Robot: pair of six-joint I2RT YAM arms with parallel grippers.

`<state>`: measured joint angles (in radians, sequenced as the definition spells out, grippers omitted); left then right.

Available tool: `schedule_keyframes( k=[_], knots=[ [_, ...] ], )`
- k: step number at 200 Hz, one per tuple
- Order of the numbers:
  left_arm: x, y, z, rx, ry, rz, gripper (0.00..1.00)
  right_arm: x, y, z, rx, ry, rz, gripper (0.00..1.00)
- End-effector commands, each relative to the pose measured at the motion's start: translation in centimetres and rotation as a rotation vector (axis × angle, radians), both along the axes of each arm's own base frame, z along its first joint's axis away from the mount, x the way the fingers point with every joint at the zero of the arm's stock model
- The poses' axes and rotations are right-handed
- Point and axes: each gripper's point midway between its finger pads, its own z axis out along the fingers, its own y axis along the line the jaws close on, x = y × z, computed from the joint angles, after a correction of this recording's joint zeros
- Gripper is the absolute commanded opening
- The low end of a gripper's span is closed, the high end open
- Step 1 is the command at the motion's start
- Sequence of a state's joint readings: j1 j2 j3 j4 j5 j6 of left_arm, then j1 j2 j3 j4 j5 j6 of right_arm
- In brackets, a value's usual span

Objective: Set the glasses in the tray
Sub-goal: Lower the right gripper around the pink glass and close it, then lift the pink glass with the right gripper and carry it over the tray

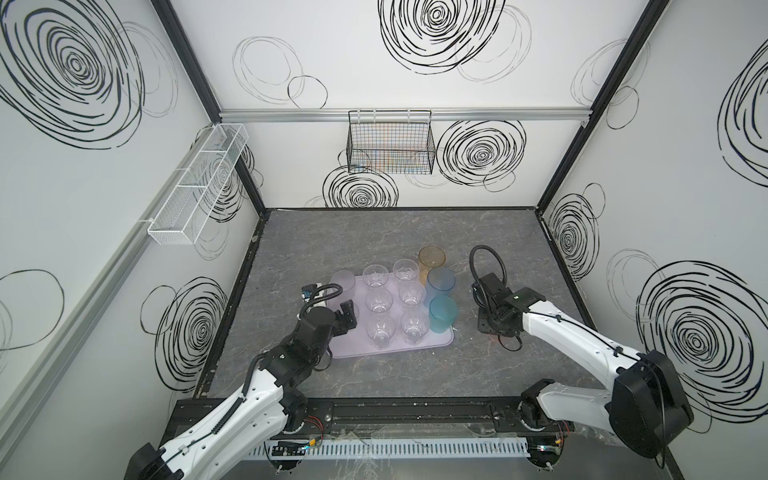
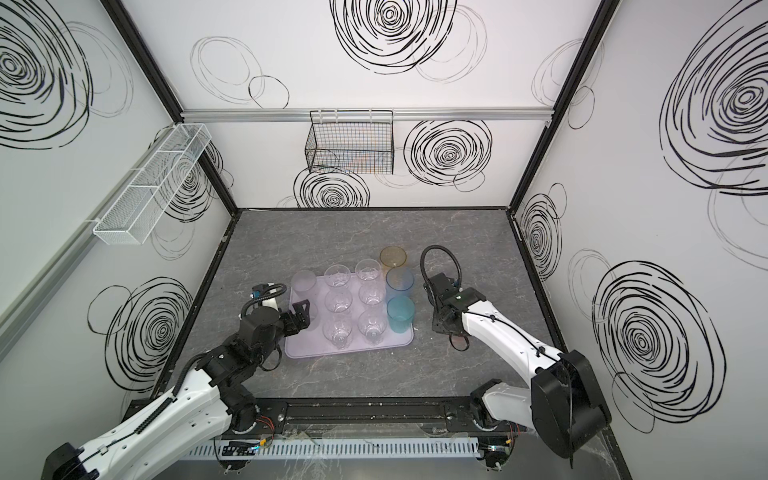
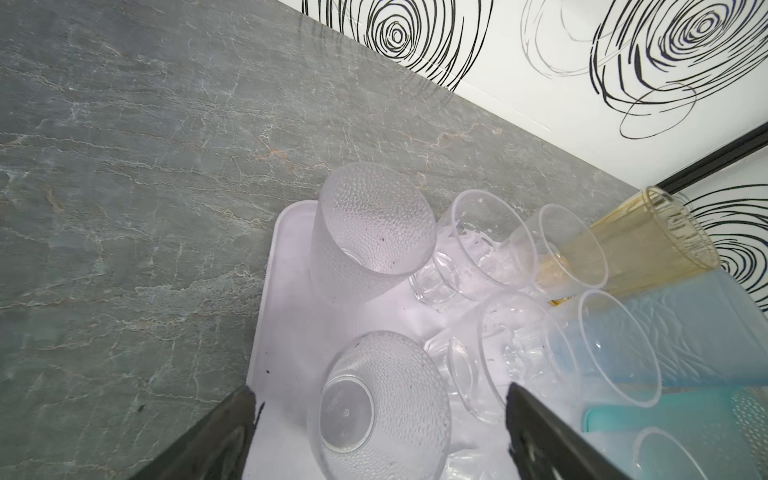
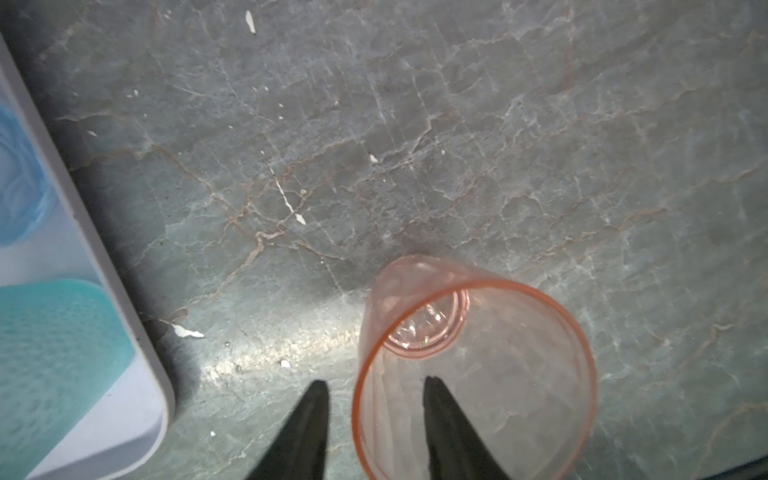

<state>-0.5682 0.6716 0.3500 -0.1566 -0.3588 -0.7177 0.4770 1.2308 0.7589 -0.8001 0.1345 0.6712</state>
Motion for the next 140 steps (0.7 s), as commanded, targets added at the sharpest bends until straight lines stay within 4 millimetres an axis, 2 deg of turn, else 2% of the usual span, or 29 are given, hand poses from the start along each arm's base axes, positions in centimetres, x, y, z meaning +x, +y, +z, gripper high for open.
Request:
schedule_keyframes(
  k=[1,12,31,92,140],
  knots=[
    [0.5,0.0,0.4,-0.017,-0.031,0.007,0.96,0.2,0.2,-0.3,0.012,-0.011,0.001,0.28],
    [0.5,0.0,0.4,-0.014,-0.029,0.008,0.96,0.2,0.3,-0.4,0.018,-0.009,0.007,0.21],
    [0.5,0.2,0.5,-0.005,-0.029,0.016,0.96,0.3,0.3,-0.3,0.024,-0.019,0.009,0.15],
    [0.4,0.6,0.1,-0.004,-0.026,0.034,0.96,0.5,0.6,-0.3,0.034,-0.022,0.019,0.05],
    [0.7,1.0,0.1,-0.002,-0.024,0.048,0.96,1.4,0.9,3.7,0.038,-0.096,0.045,0.0]
  ],
)
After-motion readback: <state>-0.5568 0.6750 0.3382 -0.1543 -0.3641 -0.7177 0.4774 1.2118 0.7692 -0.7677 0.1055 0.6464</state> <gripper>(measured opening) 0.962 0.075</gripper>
